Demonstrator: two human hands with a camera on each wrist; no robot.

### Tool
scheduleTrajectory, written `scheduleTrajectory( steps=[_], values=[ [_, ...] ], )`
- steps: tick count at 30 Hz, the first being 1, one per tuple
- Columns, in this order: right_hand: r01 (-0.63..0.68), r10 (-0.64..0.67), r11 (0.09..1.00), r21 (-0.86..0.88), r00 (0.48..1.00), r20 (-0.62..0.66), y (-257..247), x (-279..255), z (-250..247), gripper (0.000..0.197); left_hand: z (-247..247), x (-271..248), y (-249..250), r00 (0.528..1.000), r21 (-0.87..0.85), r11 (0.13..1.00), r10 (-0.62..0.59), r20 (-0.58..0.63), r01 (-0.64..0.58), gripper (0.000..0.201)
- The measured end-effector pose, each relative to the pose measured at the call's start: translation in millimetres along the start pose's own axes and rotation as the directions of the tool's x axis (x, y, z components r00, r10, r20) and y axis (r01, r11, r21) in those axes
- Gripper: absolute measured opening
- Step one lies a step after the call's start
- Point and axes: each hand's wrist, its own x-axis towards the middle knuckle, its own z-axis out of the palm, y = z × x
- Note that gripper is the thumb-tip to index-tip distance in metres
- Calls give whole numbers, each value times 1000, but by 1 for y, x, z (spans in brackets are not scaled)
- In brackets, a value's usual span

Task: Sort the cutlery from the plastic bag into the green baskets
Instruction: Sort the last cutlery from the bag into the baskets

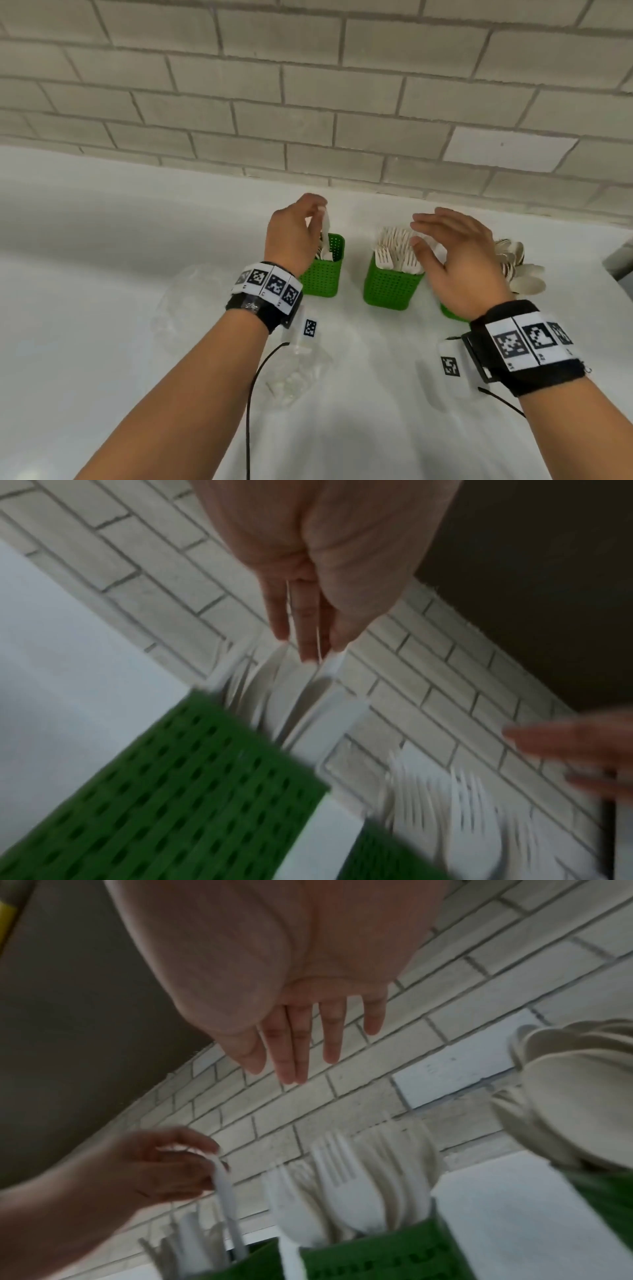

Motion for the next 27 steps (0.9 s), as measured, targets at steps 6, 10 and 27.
scheduleTrajectory(
  steps=[6,10,27],
  values=[
    [163,-171,942,295,985,3,-61,-8,22,26,-31,-20,9,997,60,996,-70,40,67,28],
    [-10,-159,823,568,956,247,-107,-17,53,17,-109,-35,-14,973,309,930,-226,45,201,26],
    [358,17,910,-212,477,879,-169,-33,170,62,-119,-119,-96,689,-98,697,-660,300,710,52]
  ],
)
